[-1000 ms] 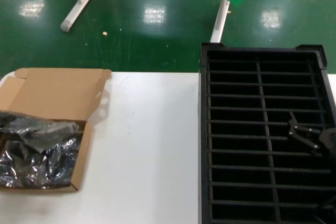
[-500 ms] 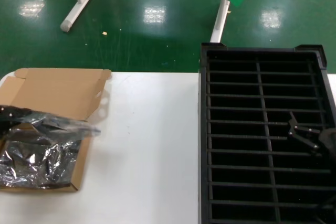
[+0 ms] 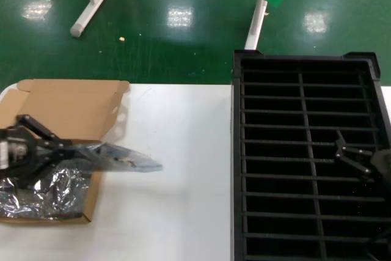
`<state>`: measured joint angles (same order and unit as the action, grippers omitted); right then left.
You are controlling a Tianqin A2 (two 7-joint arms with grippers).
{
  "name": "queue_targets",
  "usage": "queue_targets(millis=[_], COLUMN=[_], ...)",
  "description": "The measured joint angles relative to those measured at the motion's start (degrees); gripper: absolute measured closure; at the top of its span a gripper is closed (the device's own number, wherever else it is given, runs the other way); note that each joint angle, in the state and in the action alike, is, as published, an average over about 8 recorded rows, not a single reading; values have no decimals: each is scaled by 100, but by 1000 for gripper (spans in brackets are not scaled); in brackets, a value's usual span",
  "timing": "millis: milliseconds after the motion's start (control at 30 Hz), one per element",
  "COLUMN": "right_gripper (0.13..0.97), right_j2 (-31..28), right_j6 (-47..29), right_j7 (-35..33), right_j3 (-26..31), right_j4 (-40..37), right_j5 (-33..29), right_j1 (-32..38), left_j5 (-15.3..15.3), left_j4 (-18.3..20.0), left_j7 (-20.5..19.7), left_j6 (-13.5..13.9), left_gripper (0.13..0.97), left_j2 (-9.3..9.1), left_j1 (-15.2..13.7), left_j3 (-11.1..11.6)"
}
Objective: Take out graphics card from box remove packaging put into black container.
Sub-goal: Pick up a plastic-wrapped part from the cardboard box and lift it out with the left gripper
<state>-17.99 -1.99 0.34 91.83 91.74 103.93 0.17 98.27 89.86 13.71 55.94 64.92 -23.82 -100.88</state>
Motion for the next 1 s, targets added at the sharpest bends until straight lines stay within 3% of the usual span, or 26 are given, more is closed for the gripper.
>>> queue_targets(millis=[133,333,600,800,1000], right_gripper=[129,129,129,129,129], right_j2=[0,0,0,0,-2], right_j6=[0,0,0,0,4], right_j7=[0,0,0,0,0], right_j3=[0,0,0,0,4], right_j4=[0,0,0,0,-2], right_j5=[0,0,0,0,1], right_j1=[0,0,0,0,2], left_j5=[-457,-1199,-1800,-1955,-2006], left_j4=[290,703,1232,1667,2107], left_j7=[-1080,-2427,-3416,-4098,-4723], left_j6=[152,596,1335,1827,2125], left_gripper=[955,955,955,955,955], left_j2=[-162,-534,-968,-1236,-1416], left_j1=[-481,-1200,-1966,-2385,-2593], left_j3=[-429,-831,-1246,-1421,-1492])
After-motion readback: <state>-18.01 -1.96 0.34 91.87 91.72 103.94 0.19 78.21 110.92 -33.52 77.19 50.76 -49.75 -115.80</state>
